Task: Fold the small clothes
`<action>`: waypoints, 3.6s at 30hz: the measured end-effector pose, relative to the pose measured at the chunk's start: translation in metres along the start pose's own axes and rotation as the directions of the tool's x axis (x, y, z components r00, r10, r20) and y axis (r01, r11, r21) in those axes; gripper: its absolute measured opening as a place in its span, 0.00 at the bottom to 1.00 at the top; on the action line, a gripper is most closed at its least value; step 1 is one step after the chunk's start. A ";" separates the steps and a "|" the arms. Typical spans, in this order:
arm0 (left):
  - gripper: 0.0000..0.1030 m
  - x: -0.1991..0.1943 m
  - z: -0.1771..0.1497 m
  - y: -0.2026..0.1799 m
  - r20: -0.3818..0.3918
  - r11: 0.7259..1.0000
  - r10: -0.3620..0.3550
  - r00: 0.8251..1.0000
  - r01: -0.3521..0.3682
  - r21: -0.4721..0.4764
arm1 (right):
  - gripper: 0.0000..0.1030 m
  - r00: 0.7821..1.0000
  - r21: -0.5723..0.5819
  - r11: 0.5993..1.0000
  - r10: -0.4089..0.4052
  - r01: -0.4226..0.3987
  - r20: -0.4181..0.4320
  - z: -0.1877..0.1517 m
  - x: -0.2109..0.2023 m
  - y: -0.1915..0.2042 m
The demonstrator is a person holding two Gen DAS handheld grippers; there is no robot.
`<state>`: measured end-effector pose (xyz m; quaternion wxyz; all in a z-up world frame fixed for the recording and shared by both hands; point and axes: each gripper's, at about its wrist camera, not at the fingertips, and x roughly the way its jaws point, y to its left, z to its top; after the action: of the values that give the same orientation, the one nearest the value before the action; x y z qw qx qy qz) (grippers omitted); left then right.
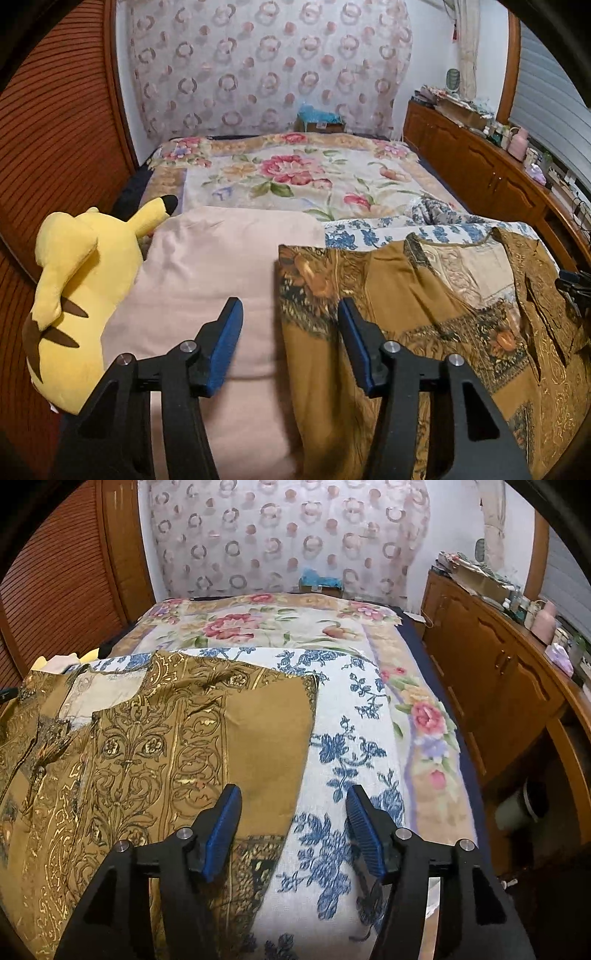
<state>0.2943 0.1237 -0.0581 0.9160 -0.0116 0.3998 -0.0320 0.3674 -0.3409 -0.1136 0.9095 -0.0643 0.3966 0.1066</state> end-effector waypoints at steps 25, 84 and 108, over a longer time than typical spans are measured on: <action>0.04 -0.016 0.015 -0.006 0.055 0.994 -0.111 0.992 0.109 0.026 | 0.04 0.998 -0.113 0.994 0.019 -0.012 0.061 0.050 0.017 0.013; 0.06 -0.247 -0.187 0.017 0.196 0.989 -0.085 0.977 0.107 -0.105 | 0.07 0.987 -0.183 0.976 0.137 -0.119 0.084 -0.164 -0.234 0.038; 0.41 -0.119 -0.141 -0.006 -0.028 0.998 -0.058 0.998 0.058 -0.003 | 0.41 0.999 -0.073 0.996 0.044 -0.044 -0.001 -0.103 -0.137 0.017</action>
<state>0.1097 0.1265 -0.0664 0.9089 -0.0238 0.4123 -0.0582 0.1997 -0.3647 -0.0835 0.9041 -0.0886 0.3935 0.1409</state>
